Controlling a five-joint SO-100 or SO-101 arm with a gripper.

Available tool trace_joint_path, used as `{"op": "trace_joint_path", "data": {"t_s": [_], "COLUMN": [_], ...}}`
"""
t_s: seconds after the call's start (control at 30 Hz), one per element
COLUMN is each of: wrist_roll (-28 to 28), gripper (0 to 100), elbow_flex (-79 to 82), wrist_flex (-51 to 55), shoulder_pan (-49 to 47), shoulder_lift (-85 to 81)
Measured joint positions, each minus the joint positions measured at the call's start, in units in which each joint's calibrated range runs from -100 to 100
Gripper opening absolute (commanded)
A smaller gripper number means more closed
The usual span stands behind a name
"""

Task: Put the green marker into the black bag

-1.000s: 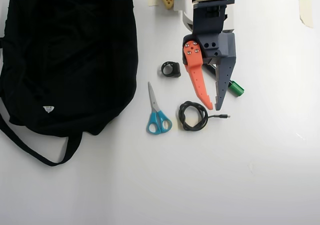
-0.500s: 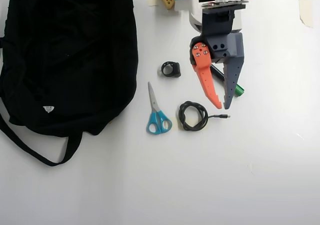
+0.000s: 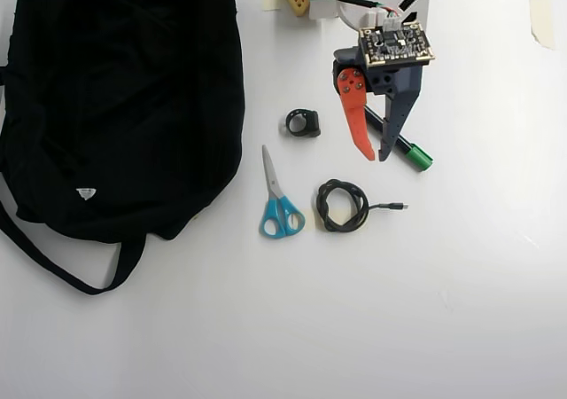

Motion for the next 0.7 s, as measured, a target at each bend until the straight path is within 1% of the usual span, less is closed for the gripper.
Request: {"op": "trace_joint_path", "data": {"t_s": [0.37,0.7], "wrist_roll": [0.00,0.00], "gripper": [3,3], "elbow_flex": [-0.79,-4.72], "wrist_flex": [16.49,27.14], "shoulder_pan": [-0.81,-2.28], "shoulder_lift": [0.00,0.00]}}
